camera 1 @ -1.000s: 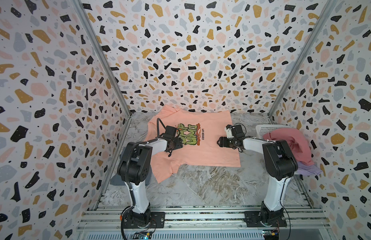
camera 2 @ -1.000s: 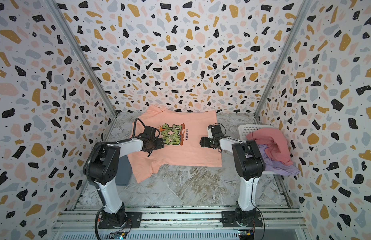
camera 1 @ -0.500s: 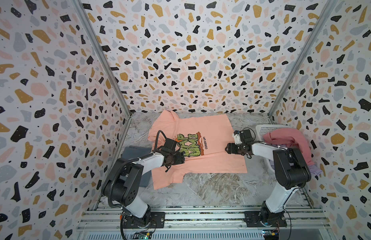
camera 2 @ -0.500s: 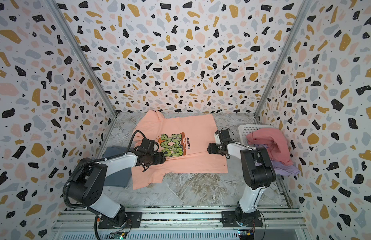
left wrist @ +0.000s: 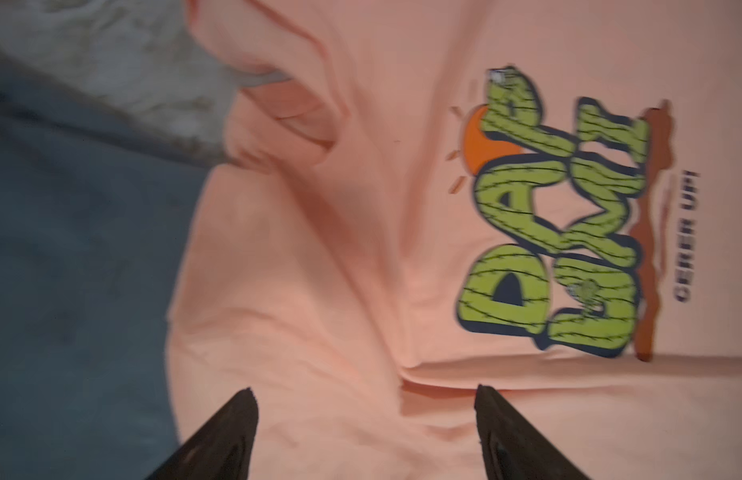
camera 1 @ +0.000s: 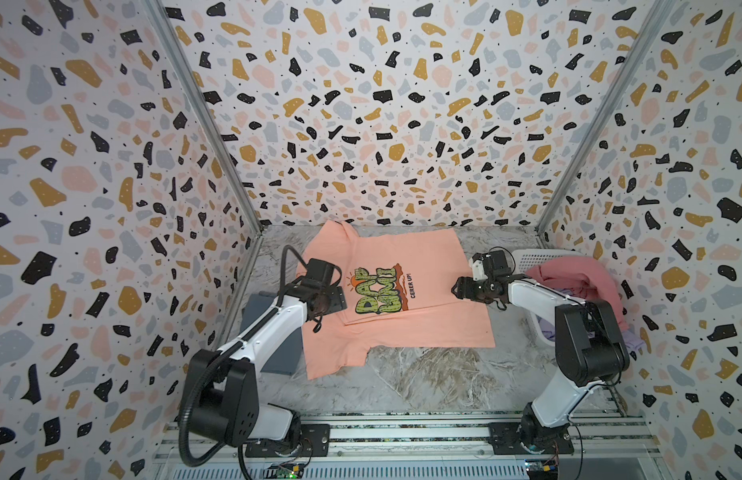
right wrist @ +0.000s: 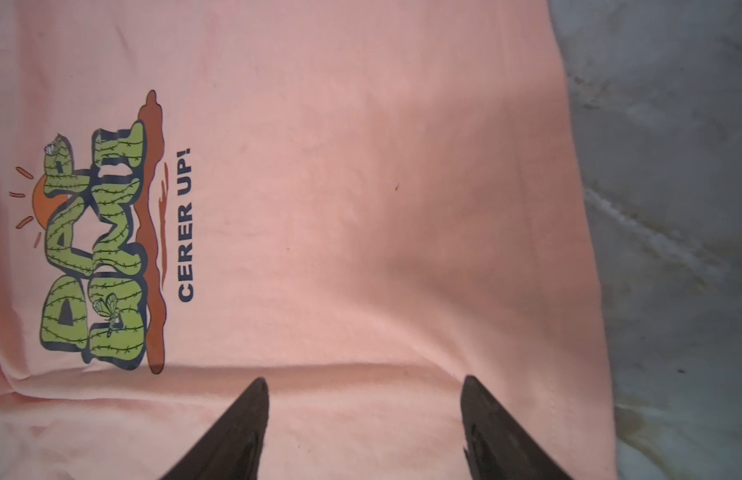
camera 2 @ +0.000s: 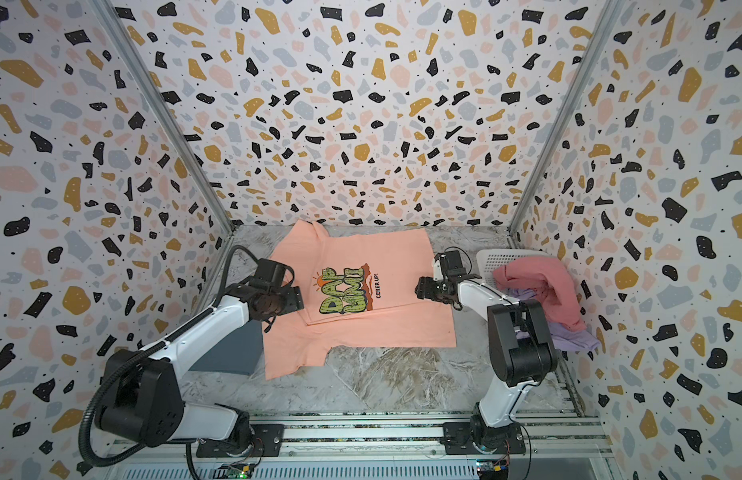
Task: Fold and stack the t-shirts
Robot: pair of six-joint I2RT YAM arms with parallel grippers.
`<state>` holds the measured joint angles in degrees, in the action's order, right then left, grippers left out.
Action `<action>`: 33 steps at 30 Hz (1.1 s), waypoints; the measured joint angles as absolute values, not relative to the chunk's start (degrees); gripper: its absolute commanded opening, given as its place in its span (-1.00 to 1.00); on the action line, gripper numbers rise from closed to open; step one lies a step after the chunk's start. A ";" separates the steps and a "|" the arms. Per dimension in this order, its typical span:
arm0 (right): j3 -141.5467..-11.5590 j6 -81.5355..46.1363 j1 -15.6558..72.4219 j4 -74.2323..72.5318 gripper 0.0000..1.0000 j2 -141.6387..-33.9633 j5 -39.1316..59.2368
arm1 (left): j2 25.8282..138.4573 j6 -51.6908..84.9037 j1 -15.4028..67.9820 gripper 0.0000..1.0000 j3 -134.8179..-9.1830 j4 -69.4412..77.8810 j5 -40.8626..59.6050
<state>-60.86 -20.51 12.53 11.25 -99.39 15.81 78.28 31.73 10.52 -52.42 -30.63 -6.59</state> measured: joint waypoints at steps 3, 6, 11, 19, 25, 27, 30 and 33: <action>-61.36 -20.49 13.08 11.07 0.46 -101.16 16.97 | 76.90 31.75 3.29 0.62 -49.06 -30.57 -6.46; -61.36 -20.49 14.13 10.94 0.46 -102.41 17.63 | 77.73 32.12 -0.16 0.64 -47.16 -28.93 -5.30; -61.36 -20.58 15.33 10.48 0.46 -103.44 18.44 | 78.96 35.16 -4.89 0.66 -41.74 -22.48 -2.11; -61.34 -20.80 15.38 10.17 0.46 -103.55 17.72 | 82.85 39.05 -13.02 0.66 -38.68 -13.32 0.60; -60.75 -21.15 15.31 9.85 0.46 -103.55 16.38 | 85.36 35.83 -22.61 0.68 -39.35 -7.97 2.26; -60.47 -21.21 15.16 9.85 0.46 -103.66 16.10 | 85.43 34.17 -24.36 0.68 -39.35 -7.66 3.51; -60.47 -21.23 15.07 9.39 0.46 -104.01 16.08 | 85.23 32.64 -25.04 0.69 -39.27 -7.60 5.45; -60.66 -21.52 15.07 8.99 0.46 -104.29 16.23 | 84.42 31.70 -25.41 0.71 -38.79 -7.42 7.68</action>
